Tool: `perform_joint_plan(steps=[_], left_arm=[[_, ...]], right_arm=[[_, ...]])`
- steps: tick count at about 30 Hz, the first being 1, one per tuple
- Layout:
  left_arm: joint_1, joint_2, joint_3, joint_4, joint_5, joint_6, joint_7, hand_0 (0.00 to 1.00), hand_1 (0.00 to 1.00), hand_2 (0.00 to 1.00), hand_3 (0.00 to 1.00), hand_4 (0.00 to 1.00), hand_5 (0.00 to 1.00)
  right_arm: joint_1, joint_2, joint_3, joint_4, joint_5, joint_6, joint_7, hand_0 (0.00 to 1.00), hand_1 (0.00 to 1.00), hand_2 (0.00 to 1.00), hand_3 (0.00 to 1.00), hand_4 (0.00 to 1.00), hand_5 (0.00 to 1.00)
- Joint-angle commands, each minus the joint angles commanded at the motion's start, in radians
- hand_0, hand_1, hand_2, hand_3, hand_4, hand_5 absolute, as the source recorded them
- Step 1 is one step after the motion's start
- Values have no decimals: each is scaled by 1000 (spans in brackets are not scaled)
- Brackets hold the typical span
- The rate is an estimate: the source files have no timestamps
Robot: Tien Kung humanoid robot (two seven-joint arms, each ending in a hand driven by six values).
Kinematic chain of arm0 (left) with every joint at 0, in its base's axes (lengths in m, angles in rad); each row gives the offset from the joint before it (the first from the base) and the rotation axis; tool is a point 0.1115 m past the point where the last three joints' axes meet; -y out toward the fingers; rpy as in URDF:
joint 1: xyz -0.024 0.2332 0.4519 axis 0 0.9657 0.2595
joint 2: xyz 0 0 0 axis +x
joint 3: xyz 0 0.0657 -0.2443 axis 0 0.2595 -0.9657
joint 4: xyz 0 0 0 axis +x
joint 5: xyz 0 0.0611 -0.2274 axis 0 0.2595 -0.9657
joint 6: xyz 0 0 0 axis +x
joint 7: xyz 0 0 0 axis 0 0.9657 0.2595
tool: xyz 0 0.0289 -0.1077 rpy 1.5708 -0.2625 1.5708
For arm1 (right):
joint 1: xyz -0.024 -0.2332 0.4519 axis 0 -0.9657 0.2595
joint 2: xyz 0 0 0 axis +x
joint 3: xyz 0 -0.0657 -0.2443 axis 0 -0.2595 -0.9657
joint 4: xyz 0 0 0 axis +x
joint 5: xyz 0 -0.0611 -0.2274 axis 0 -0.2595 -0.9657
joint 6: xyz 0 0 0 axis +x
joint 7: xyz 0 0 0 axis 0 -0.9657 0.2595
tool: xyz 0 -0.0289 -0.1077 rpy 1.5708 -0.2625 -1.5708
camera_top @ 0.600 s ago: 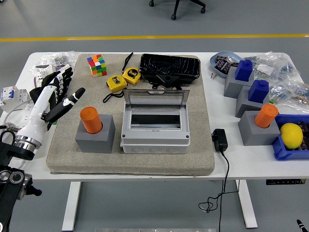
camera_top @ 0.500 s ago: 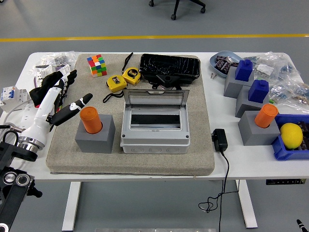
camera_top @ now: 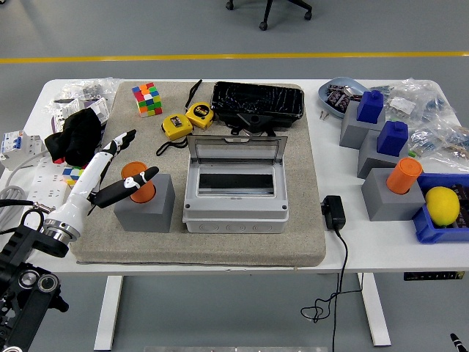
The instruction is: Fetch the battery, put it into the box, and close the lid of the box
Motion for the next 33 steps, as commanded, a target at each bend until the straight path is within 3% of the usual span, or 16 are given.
perform_joint_plan(steps=[1, 6, 7, 13, 14, 19, 20, 25, 26, 28, 33], left_arm=[[-1, -3, -3, 14, -32, -2, -3, 998, 998, 998, 998, 998, 435], [2, -18, -13, 59, -172, 4, -13, 998, 998, 998, 998, 998, 435], [3, -19, -12, 62, -182, 10, -14, 981, 998, 998, 998, 998, 279], [4, -25, -1, 59, -219, 33, -17, 981, 998, 998, 998, 998, 279], [5, -26, 4, 53, -225, 36, -18, 916, 998, 989, 998, 998, 221], [1, -29, 27, 22, -260, 45, -20, 916, 998, 989, 998, 998, 221], [-2, -29, 30, 25, -277, 39, -17, 846, 912, 869, 826, 998, 188], [-12, -35, 29, 52, -367, -31, 13, 846, 912, 869, 826, 998, 188], [-13, -36, 30, 56, -387, -46, 19, 775, 875, 821, 779, 998, 110], [-16, -38, 33, 66, -441, -72, 29, 775, 875, 821, 779, 998, 110], [-28, -45, 43, 93, -491, -71, 23, 823, 900, 826, 776, 998, 98]], right_arm=[[0, 0, 0, 0, 0, 0, 0, 673, 588, 601, 652, 998, 998], [-2, 0, -3, 0, 2, 1, 1, 673, 588, 601, 652, 998, 998], [-2, 0, -4, 0, 2, 0, 2, 673, 587, 601, 652, 998, 998], [-2, 0, -3, 0, 2, 0, 2, 673, 587, 601, 652, 998, 998], [-1, 1, -3, 1, 1, 1, 2, 673, 588, 601, 652, 998, 998], [0, 2, -3, 1, -1, -1, 1, 673, 588, 601, 652, 998, 998], [0, 3, -3, 0, -1, -1, 1, 673, 588, 602, 652, 998, 998], [1, 2, -1, 1, -3, 0, 2, 673, 588, 602, 652, 998, 998], [1, 2, -1, 1, -3, -1, 2, 673, 588, 601, 652, 998, 998], [0, 2, -2, 1, -2, -1, 2, 673, 588, 601, 652, 998, 998], [2, 3, -2, 1, -2, 0, 2, 673, 588, 602, 652, 998, 998]])
